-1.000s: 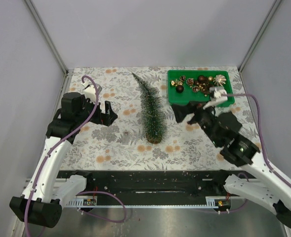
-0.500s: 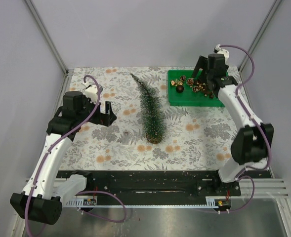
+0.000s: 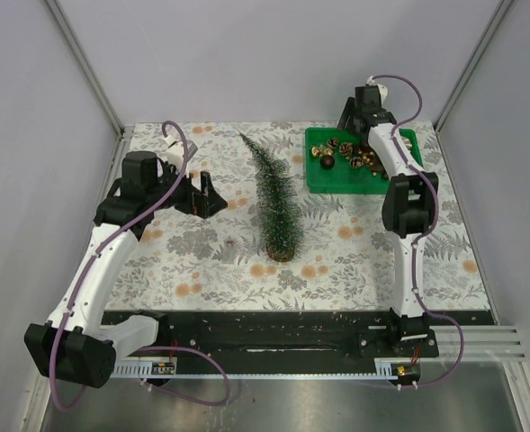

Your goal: Decorate the small christmas tree

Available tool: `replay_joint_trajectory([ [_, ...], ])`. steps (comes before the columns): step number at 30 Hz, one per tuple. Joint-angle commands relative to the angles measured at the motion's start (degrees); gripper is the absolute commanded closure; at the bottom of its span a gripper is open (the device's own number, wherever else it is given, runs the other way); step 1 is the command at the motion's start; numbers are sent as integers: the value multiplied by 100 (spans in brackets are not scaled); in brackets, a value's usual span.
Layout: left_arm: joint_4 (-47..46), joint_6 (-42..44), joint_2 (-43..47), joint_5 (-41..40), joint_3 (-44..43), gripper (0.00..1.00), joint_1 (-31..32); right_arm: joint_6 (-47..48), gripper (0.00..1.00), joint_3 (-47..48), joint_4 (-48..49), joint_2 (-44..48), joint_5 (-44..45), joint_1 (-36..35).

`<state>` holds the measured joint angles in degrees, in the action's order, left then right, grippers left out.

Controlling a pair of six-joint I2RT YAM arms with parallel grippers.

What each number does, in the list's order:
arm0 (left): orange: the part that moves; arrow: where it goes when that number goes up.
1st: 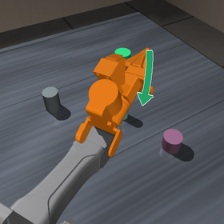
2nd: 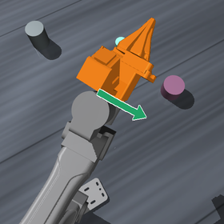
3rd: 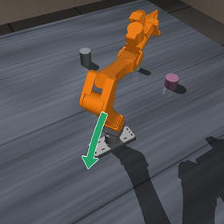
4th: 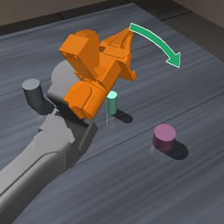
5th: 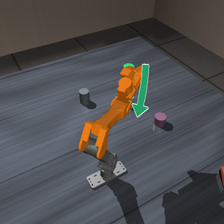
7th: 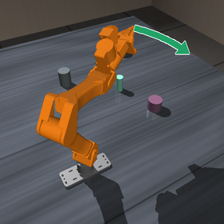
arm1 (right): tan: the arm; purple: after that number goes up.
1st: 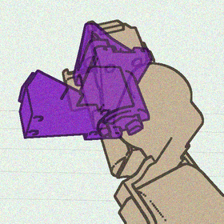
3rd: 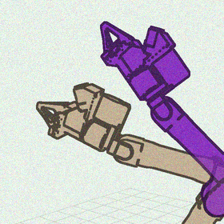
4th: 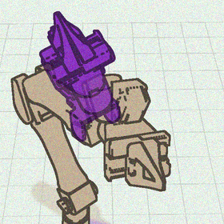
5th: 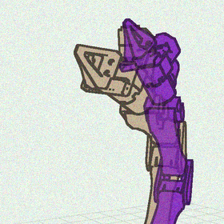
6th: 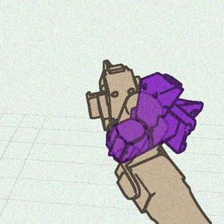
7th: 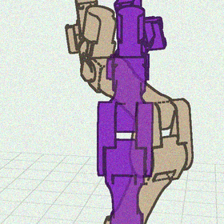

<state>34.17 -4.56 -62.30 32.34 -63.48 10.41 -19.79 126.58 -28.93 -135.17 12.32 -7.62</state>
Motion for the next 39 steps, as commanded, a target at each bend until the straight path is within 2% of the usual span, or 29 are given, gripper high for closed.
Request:
replay_joint_trajectory([
  [1,-385,-72,-185,273,-401,1,136,-33,24,840,-517,-544,-10,76],
  [15,-315,-28,-300,361,-604,1,198,-209,26,736,-614,-1011,-273,103],
  [21,-297,104,-221,449,-525,1,198,-288,32,824,-482,-1090,-476,103],
  [31,-297,131,-230,370,-402,1,198,-200,36,1070,-430,-1318,-546,103],
  [39,-359,43,-309,282,-454,1,198,-60,50,895,-289,-1144,-599,111],
])
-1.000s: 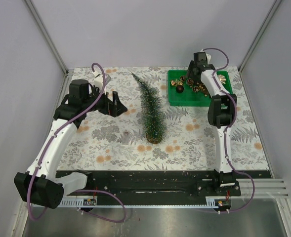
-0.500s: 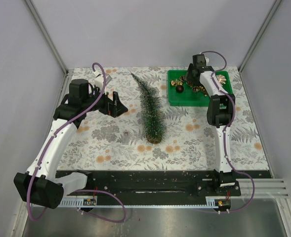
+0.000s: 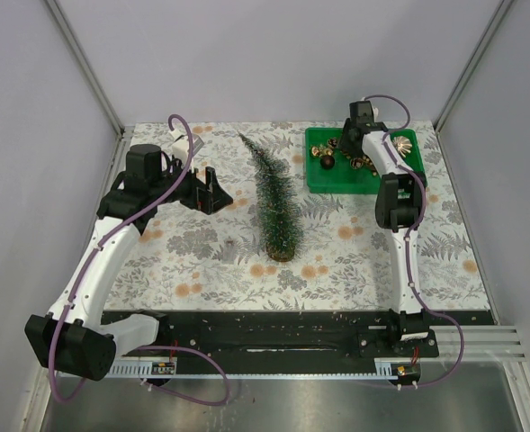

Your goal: Decorate the small christmas tree

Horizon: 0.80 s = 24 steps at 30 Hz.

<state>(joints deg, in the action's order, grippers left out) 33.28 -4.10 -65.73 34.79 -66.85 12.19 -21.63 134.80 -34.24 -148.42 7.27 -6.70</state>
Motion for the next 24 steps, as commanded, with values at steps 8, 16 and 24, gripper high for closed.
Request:
replay_joint_trajectory([
  [8,-181,-38,-62,187,-399,1,21,168,58,-1165,918,1138,-243,11],
  [16,-216,-64,-185,151,-838,1,21,-254,56,-3449,2192,2869,-709,11],
  [24,-742,-231,-352,1065,-918,1,21,-517,54,-5181,3158,4407,-1735,20],
])
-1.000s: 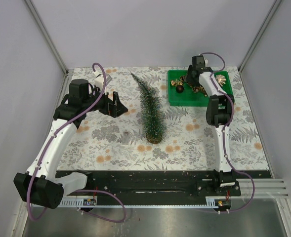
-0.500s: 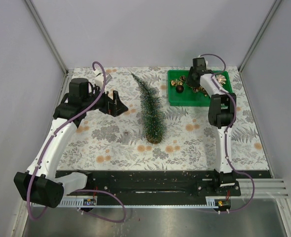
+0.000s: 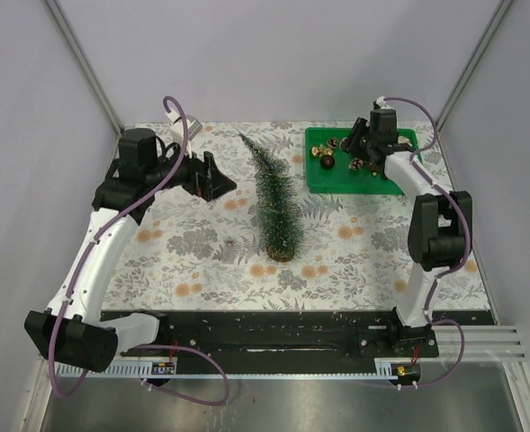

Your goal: Decorate the small christmas tree

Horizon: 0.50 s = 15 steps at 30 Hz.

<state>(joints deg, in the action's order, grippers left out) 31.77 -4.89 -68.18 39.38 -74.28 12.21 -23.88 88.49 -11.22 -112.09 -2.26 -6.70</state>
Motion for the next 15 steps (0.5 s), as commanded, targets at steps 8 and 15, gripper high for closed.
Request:
replay_joint_trajectory([
  [8,-935,-196,-213,817,-140,1,19,-1197,55,-2211,2071,2330,-2339,11],
  [15,-1822,-680,-397,1019,291,1,19,-1268,55,-3012,1422,4246,-2990,11],
])
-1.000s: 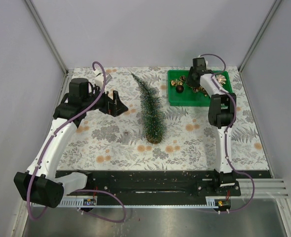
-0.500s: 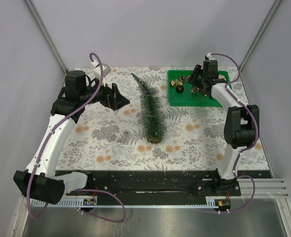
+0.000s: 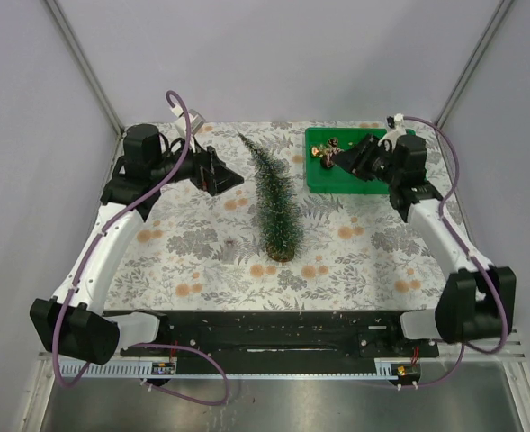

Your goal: Decorate the small christmas tree

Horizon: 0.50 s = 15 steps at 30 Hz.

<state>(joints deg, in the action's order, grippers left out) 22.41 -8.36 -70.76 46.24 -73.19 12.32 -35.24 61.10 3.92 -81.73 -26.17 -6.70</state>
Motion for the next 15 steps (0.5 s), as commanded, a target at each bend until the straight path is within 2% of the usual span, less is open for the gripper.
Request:
replay_joint_trajectory([
  [1,-1001,-429,-174,359,208,1,8,-141,55,-344,-207,1447,-608,11],
  [4,-1431,-745,-263,587,366,1,8,-263,54,-529,-549,2185,-801,11],
  [8,-2116,-1228,-350,930,638,1,8,-649,54,-722,-612,2706,-1371,11],
  [12,-2609,-1668,-351,1229,884,1,8,-1431,55,-1126,168,3040,-2100,2],
  [15,-2865,-1923,-333,1361,1061,7,8,-1897,54,-1311,731,3102,-2426,11],
])
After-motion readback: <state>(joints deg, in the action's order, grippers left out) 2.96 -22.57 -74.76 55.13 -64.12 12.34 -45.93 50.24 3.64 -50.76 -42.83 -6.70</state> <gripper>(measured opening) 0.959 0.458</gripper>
